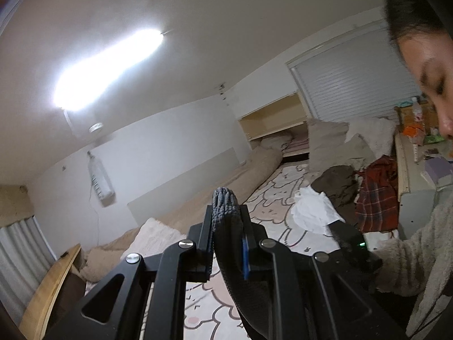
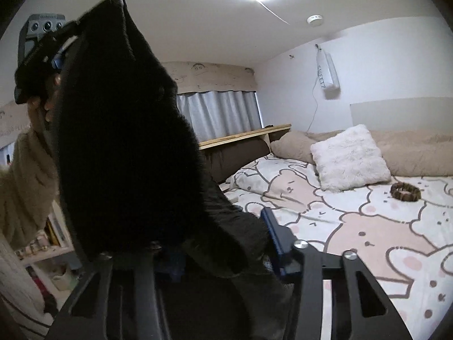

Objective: Fold clothes

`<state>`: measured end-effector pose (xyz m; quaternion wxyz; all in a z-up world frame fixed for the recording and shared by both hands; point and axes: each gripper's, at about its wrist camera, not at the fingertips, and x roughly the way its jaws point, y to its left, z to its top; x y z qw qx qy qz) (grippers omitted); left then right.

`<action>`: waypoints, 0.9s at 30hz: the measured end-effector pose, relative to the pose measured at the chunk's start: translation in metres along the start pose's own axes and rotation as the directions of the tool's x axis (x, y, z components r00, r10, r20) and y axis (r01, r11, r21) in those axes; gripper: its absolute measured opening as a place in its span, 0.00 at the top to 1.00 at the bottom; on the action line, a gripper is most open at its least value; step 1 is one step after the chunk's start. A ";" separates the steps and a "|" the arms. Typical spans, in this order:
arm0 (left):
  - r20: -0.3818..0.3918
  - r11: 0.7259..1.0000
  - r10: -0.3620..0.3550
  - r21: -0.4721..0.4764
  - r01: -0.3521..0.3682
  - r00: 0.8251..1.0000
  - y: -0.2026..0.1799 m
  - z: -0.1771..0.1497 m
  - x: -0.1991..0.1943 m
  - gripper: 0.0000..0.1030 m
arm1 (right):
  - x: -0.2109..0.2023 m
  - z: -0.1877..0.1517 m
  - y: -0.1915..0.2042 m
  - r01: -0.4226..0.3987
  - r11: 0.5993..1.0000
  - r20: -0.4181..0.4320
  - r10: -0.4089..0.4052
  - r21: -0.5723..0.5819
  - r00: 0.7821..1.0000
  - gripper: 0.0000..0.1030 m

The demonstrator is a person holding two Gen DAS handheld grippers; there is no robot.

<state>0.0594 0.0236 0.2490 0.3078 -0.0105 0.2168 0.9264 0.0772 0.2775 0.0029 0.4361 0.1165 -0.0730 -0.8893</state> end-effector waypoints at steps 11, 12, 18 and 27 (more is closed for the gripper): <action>-0.042 0.980 0.119 -0.153 -0.124 0.992 0.031 -0.037 -0.004 0.85 | -0.031 0.029 -0.008 0.126 0.986 0.057 -0.133 0.108 0.990 0.81; -0.057 0.976 0.140 -0.158 -0.148 0.988 0.033 -0.042 -0.003 0.84 | -0.035 0.036 -0.008 0.148 0.982 0.052 -0.154 0.114 0.987 0.81; -0.077 0.955 0.256 -0.133 -0.264 0.964 0.033 -0.051 0.003 0.84 | -0.054 0.106 0.014 0.299 0.954 0.020 -0.299 0.016 0.954 0.83; 0.177 0.885 0.462 -0.026 -0.465 0.869 0.016 0.020 -0.053 0.82 | -0.097 0.234 0.125 0.589 0.728 0.186 -0.563 -0.349 0.805 0.83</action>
